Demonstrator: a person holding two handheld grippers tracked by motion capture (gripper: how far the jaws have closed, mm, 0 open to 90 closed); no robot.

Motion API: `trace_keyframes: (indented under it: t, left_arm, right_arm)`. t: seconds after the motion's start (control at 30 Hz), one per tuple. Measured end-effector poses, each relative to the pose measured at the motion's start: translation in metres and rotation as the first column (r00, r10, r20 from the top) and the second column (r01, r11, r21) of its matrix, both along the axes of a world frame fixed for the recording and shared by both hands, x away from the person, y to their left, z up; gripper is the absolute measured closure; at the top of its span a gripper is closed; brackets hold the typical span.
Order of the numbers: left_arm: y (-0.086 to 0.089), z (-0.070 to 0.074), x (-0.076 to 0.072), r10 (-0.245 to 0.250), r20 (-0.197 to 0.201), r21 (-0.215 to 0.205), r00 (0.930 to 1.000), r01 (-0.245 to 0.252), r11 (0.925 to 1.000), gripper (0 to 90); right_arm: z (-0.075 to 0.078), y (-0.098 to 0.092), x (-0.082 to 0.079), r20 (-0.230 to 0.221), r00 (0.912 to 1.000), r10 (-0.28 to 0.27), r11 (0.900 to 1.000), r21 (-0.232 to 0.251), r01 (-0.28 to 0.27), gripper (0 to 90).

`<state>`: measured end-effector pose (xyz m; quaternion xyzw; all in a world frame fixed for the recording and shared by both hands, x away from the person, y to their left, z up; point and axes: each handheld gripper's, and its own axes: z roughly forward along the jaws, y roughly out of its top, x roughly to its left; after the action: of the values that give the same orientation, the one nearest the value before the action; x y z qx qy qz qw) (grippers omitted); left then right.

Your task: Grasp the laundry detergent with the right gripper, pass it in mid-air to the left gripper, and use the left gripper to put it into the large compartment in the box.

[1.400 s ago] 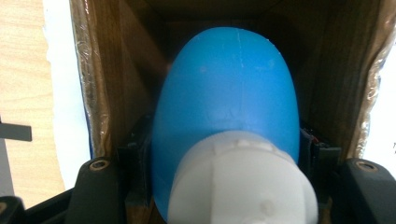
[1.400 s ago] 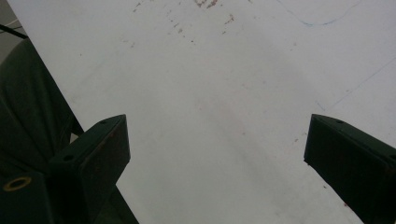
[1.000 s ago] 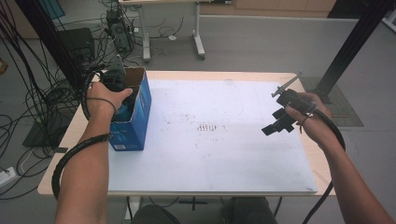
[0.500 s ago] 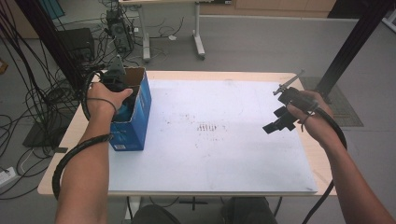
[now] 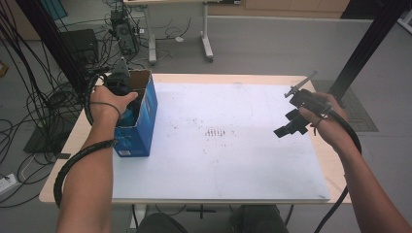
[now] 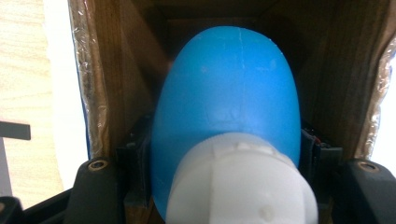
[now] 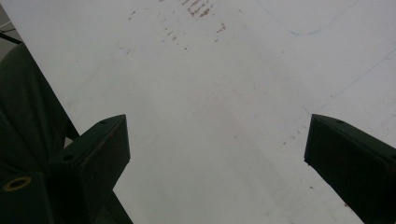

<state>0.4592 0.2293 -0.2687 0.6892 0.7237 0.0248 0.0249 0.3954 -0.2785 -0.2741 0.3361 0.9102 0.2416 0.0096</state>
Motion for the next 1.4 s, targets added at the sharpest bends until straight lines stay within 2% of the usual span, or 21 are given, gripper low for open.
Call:
trace_keyframes:
  t: [1.4]
  left_arm:
    - [0.001, -0.0005, -0.001, 0.002, 0.008, -0.002, 1.0, -0.002, 1.0, 35.8]
  right_arm:
    - [0.0008, -0.0025, -0.0005, 0.004, 1.0, -0.006, 1.0, -0.012, 0.006, 6.4]
